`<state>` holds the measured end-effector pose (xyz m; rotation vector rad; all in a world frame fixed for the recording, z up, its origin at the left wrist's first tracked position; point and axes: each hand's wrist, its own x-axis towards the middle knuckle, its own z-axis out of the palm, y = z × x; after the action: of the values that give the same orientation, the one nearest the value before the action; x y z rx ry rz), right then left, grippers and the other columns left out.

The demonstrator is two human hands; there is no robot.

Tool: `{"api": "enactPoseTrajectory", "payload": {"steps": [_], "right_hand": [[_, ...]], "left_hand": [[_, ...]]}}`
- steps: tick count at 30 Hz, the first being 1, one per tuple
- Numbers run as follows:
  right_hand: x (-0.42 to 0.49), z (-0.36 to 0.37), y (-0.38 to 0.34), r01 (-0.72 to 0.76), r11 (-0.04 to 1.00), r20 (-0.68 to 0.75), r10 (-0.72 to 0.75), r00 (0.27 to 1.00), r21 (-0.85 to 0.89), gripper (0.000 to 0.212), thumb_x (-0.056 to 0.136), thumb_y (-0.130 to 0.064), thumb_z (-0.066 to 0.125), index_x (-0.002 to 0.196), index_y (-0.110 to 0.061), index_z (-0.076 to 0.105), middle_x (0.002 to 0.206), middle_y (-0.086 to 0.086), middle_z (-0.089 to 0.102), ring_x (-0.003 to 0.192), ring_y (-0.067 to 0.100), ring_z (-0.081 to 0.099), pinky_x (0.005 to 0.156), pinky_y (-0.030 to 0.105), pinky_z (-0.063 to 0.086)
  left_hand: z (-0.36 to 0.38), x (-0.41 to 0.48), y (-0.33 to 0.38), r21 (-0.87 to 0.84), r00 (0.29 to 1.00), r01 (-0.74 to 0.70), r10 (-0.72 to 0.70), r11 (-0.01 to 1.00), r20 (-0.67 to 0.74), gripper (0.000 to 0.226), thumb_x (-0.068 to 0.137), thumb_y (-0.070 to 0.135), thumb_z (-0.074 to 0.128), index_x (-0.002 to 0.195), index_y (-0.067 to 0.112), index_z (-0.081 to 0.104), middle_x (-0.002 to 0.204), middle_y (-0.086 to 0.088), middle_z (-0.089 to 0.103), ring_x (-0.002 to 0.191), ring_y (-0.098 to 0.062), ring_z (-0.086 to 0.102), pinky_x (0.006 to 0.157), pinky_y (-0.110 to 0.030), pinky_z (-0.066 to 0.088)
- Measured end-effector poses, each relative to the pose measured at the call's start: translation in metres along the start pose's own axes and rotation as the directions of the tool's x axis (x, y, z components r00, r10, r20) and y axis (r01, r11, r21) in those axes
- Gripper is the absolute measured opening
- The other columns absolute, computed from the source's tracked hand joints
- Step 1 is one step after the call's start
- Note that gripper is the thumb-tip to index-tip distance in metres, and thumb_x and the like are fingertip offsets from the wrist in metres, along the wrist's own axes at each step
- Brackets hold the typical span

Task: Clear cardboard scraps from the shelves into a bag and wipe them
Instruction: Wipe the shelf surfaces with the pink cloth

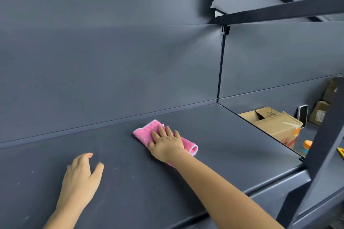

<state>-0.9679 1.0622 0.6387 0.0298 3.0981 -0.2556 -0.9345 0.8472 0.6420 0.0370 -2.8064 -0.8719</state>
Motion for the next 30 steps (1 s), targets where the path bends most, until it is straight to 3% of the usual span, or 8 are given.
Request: {"api": "enactPoseTrajectory", "payload": {"steps": [12, 22, 30], "right_hand": [[0.070, -0.006, -0.032, 0.005, 1.000, 0.013, -0.005, 1.000, -0.002, 0.058, 0.098, -0.032, 0.015, 0.149, -0.006, 0.005, 0.158, 0.012, -0.003, 0.145, 0.029, -0.006, 0.118, 0.048, -0.001], [0.008, 0.013, -0.109, 0.281, 0.960, 0.090, -0.280, 0.956, 0.000, 0.059, 0.098, -0.037, 0.016, 0.149, -0.009, 0.004, 0.157, 0.014, -0.007, 0.144, 0.030, -0.011, 0.117, 0.049, -0.005], [-0.072, 0.016, -0.097, 0.434, 0.900, 0.079, -0.437, 0.896, 0.046, 0.058, 0.098, -0.037, 0.016, 0.149, -0.014, 0.002, 0.158, 0.009, -0.009, 0.145, 0.024, -0.013, 0.116, 0.045, -0.010]], "left_hand": [[0.003, 0.007, -0.004, -0.060, 0.999, 0.038, -0.038, 0.998, 0.002, 0.041, 0.092, 0.013, 0.051, 0.132, 0.005, 0.046, 0.145, -0.013, 0.039, 0.133, -0.031, 0.034, 0.106, -0.042, 0.027], [0.005, 0.011, -0.012, -0.091, 0.998, 0.047, -0.050, 0.995, -0.031, 0.039, 0.092, 0.006, 0.047, 0.130, -0.002, 0.046, 0.140, -0.022, 0.042, 0.131, -0.037, 0.036, 0.106, -0.045, 0.027], [0.004, 0.010, -0.015, -0.050, 1.000, 0.017, -0.018, 0.999, -0.017, 0.040, 0.091, 0.007, 0.048, 0.130, 0.002, 0.046, 0.140, -0.017, 0.043, 0.130, -0.033, 0.037, 0.105, -0.045, 0.030]]}}
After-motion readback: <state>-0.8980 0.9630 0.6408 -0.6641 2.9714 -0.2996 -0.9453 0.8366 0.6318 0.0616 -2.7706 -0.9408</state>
